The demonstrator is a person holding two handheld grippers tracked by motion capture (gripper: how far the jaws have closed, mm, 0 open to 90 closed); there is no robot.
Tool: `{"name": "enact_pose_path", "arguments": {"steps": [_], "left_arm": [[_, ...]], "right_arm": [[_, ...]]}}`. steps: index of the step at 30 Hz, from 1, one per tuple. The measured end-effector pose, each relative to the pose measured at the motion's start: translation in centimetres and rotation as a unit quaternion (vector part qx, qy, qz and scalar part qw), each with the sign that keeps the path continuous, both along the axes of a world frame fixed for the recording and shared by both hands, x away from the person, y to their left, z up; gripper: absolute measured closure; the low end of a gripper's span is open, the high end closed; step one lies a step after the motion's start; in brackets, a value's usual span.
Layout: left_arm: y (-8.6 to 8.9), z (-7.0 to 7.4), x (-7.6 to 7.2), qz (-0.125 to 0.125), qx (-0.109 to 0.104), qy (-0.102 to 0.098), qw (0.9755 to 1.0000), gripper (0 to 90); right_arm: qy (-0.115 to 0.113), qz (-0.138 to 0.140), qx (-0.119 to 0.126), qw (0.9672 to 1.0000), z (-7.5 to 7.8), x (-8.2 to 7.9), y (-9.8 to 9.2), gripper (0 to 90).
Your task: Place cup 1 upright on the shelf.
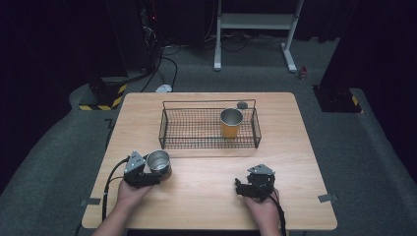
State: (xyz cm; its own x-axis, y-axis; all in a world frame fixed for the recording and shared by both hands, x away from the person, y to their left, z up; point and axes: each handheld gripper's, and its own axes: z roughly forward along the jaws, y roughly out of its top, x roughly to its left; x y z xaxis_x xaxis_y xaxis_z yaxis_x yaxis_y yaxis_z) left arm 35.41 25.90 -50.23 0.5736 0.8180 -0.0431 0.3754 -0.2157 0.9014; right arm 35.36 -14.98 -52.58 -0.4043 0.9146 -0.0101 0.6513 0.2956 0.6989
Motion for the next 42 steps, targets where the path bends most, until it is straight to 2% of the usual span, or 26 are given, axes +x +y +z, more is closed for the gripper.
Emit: {"name": "enact_pose_path", "arguments": {"steps": [4,10,13,14,20,24,31,42], "left_arm": [[0.1,0.3,-0.2,0.001,-0.008,-0.007,0.9999,17.4],[0.0,0.7,-0.4,-0.002,-0.006,-0.011,0.9999,17.9],[-0.1,0.9,-0.6,-0.003,-0.011,-0.013,0.9999,18.8],[-0.2,1.0,-0.8,-0.002,-0.019,-0.009,0.9998,18.8],[-0.5,1.3,-1.1,-0.002,-0.012,-0.005,0.9999,18.8],[-0.7,1.8,-1.3,-0.003,0.001,-0.016,0.9999,18.9],[-0.8,2.6,-1.2,0.001,-0.009,-0.025,0.9997,18.9],[-1.7,3.6,-0.7,-0.001,-0.012,-0.035,0.9993,18.9]], "right_arm": [[0.0,0.0,0.0,1.0,0.0,0.0,0.0,9.8],[0.0,0.0,0.0,1.0,0.0,0.0,0.0,9.9],[0.0,0.0,0.0,1.0,0.0,0.0,0.0,9.9],[0.0,0.0,0.0,1.0,0.0,0.0,0.0,9.8],[0.0,0.0,0.0,1.0,0.0,0.0,0.0,9.8],[-0.001,0.002,-0.001,1.0,0.0,0.0,0.0,9.8],[-0.001,0.002,-0.001,1.0,0.0,0.0,0.0,9.9],[-0.001,0.002,-0.001,1.0,0.0,0.0,0.0,9.9]]}}
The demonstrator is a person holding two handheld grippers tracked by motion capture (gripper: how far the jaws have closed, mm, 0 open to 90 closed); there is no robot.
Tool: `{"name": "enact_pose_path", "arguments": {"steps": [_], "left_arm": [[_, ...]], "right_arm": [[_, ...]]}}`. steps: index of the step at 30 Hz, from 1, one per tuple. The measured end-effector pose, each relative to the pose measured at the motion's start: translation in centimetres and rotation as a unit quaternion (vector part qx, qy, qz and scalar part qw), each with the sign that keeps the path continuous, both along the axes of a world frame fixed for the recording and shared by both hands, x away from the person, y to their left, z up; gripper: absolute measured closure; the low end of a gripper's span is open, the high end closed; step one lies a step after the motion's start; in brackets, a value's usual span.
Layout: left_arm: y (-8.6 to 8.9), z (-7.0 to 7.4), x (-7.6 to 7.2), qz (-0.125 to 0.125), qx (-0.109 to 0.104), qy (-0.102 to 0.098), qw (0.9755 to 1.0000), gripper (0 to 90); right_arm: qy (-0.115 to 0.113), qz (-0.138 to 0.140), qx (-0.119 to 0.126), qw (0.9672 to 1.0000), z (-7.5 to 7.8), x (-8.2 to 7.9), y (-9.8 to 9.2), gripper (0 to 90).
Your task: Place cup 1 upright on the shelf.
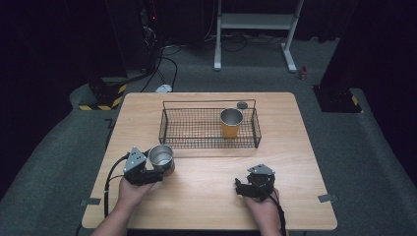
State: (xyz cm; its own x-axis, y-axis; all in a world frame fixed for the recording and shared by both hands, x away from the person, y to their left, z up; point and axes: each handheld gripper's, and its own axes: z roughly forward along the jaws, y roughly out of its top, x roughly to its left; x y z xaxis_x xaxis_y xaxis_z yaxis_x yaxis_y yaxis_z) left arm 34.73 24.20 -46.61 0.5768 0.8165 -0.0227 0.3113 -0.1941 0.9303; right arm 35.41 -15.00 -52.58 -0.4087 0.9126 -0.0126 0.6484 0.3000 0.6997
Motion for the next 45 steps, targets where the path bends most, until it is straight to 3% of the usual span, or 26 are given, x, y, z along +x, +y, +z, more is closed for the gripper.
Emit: {"name": "enact_pose_path", "arguments": {"steps": [9,16,25,28,45], "left_arm": [[-1.1,1.1,0.5,-0.001,-0.003,-0.007,1.0,18.9],[-2.1,1.9,1.3,0.0,0.003,-0.004,1.0,18.9],[-3.3,2.5,2.4,0.001,-0.006,0.003,1.0,18.9],[-3.5,2.7,2.8,0.001,-0.014,0.008,0.9999,18.9],[-4.3,4.8,4.9,-0.001,-0.013,0.003,0.9999,18.9]], "right_arm": [[0.0,0.0,0.0,1.0,0.0,0.0,0.0,9.9],[0.001,0.0,-0.001,1.0,0.0,0.0,0.0,9.9],[0.0,0.004,-0.002,1.0,0.0,0.0,-0.1,9.8],[0.001,0.007,-0.002,1.0,0.0,0.0,-0.2,9.8],[0.0,0.006,-0.003,1.0,0.0,0.0,-0.1,10.1]]}}
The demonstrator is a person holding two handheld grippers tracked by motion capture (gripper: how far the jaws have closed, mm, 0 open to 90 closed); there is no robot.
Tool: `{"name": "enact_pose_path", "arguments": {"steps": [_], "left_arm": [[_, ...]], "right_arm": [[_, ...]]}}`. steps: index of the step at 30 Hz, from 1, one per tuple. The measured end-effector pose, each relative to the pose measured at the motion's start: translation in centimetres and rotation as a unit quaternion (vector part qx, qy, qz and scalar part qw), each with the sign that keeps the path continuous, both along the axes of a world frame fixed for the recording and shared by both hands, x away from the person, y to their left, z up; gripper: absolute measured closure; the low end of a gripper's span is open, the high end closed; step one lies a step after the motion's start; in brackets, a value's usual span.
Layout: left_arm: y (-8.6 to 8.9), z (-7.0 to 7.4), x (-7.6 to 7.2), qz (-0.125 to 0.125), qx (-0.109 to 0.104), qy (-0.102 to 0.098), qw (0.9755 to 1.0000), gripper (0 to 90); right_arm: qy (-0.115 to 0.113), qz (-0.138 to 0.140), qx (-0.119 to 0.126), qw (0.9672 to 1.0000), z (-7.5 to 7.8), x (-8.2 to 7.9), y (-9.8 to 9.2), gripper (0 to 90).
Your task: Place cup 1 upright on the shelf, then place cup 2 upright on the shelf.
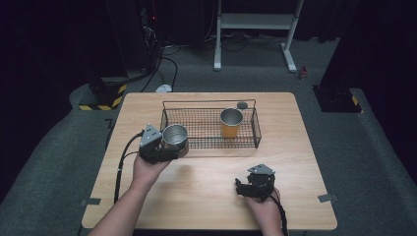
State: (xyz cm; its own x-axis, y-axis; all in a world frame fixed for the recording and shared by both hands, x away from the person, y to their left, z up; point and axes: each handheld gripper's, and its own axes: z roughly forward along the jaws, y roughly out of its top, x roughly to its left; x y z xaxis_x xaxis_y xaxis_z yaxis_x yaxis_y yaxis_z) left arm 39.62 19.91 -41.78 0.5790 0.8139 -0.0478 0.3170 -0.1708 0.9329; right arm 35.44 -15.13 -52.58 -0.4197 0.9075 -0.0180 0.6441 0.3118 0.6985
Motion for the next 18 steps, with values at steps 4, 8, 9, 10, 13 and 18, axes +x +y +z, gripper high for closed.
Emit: {"name": "enact_pose_path", "arguments": {"steps": [4,8,9,10,13,18], "left_arm": [[-0.2,0.3,0.7,0.001,-0.007,0.006,1.0,18.9],[-0.3,0.6,1.3,0.003,-0.01,0.008,0.9999,18.9],[-0.3,0.6,1.3,0.003,-0.01,0.008,0.9999,18.9],[-0.4,0.7,1.4,0.004,-0.009,0.008,0.9999,18.9],[-0.5,0.9,2.0,0.008,-0.014,0.01,0.9998,18.9],[-0.6,1.2,2.6,0.011,-0.014,0.009,0.9998,18.9]], "right_arm": [[0.0,0.001,0.0,1.0,0.0,0.0,0.0,10.1],[0.0,0.001,0.0,1.0,0.0,0.0,0.0,10.2],[0.0,0.001,0.0,1.0,0.0,0.0,0.0,10.2],[0.0,0.001,0.0,1.0,0.0,0.0,0.0,10.4],[0.0,0.001,-0.001,1.0,0.0,0.0,0.0,10.4],[-0.001,0.002,-0.001,1.0,0.0,0.0,0.0,10.4]]}}
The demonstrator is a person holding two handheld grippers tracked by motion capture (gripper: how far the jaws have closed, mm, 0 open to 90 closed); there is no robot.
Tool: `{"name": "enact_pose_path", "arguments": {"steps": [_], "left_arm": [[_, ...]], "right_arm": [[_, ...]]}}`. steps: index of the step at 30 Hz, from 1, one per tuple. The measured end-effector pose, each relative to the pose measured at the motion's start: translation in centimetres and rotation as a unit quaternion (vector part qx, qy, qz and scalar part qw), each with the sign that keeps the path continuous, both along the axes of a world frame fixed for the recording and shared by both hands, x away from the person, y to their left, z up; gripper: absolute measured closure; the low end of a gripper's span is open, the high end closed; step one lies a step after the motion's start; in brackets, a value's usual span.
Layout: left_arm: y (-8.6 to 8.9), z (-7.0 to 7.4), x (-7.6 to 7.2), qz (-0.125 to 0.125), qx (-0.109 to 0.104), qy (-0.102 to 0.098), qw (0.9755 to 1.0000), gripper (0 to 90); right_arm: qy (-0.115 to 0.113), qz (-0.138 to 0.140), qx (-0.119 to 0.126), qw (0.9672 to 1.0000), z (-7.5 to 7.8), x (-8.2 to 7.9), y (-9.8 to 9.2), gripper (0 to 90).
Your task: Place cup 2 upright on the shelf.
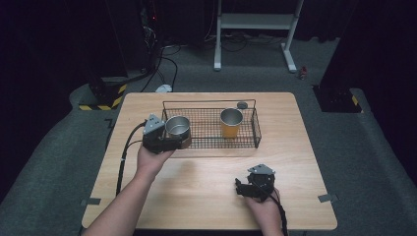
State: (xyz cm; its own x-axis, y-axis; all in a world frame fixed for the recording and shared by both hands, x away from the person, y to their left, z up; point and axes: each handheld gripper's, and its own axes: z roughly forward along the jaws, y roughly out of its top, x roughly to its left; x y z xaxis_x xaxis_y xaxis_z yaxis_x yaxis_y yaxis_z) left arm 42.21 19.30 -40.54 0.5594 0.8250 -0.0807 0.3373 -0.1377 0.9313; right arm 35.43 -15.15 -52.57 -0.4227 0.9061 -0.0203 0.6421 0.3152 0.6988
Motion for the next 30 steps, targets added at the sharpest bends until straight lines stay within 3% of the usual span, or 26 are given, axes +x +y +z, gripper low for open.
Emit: {"name": "enact_pose_path", "arguments": {"steps": [2,16,30], "left_arm": [[0.1,0.1,0.5,0.002,-0.009,0.003,1.0,18.9],[-0.5,-0.2,3.0,0.013,0.001,0.003,0.9999,18.9],[-0.7,-1.1,5.4,0.037,-0.006,0.011,0.9992,18.9]], "right_arm": [[0.001,0.0,0.0,1.0,0.0,0.0,0.0,10.4],[-0.001,0.001,0.0,1.0,0.0,0.0,0.0,10.4],[-0.001,0.002,0.0,1.0,0.0,0.0,0.0,10.7]]}}
